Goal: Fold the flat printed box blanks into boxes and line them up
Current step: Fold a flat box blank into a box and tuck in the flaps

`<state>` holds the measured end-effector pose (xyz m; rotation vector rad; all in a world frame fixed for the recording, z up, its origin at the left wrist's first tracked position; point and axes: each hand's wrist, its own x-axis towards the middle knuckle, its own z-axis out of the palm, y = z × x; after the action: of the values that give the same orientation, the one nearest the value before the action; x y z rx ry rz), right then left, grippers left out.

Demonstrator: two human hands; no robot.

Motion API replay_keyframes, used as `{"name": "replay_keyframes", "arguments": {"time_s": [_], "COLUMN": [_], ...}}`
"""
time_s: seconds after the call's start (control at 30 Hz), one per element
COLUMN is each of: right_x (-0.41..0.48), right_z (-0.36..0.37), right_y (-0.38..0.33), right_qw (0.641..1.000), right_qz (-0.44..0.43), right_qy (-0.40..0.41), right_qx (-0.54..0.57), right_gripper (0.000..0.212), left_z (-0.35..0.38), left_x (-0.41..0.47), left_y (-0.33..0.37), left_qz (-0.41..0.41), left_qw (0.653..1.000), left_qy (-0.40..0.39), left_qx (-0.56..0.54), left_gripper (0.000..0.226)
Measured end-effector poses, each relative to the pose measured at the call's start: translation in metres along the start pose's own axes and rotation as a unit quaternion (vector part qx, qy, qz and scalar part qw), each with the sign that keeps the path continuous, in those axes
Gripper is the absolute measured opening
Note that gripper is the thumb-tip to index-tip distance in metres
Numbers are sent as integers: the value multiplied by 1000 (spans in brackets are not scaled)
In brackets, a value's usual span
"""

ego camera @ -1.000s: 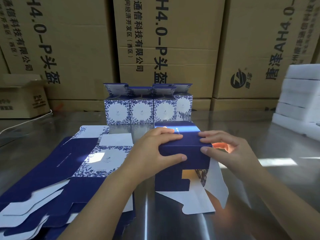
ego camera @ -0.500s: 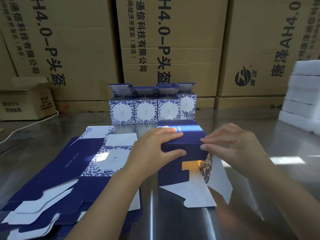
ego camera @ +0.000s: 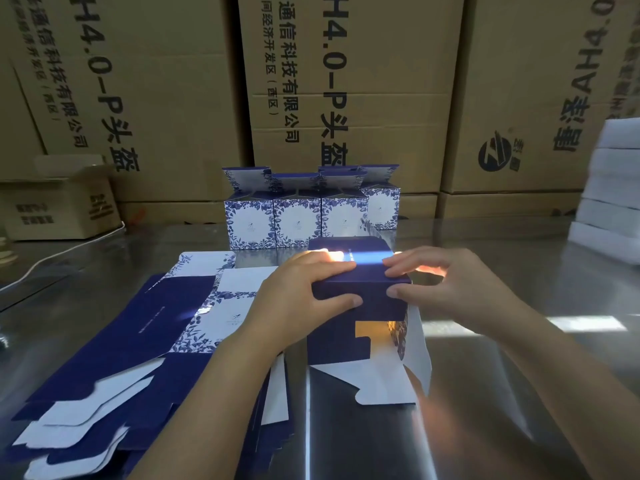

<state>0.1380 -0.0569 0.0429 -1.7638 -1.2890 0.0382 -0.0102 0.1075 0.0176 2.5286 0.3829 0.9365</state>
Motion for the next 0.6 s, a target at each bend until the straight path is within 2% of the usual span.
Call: {"name": "replay_keyframes", "arguments": {"time_s": [0.2,0.6], "right_x": [-11,-17], "right_z": [5,12], "right_y": [-2,-2], "right_qw": [988,972], "right_qz": [-46,-104], "right_qy": [73,140], "right_qx": [-129,-157], "right_gripper": [15,15], "left_z": [5,3], "left_x": [-1,-3], "left_y": [8,11], "left_qz": [24,30], "left_qw": [999,999], "left_qy": [3,-17], "left_qx": [23,32], "left_gripper": [49,59]}}
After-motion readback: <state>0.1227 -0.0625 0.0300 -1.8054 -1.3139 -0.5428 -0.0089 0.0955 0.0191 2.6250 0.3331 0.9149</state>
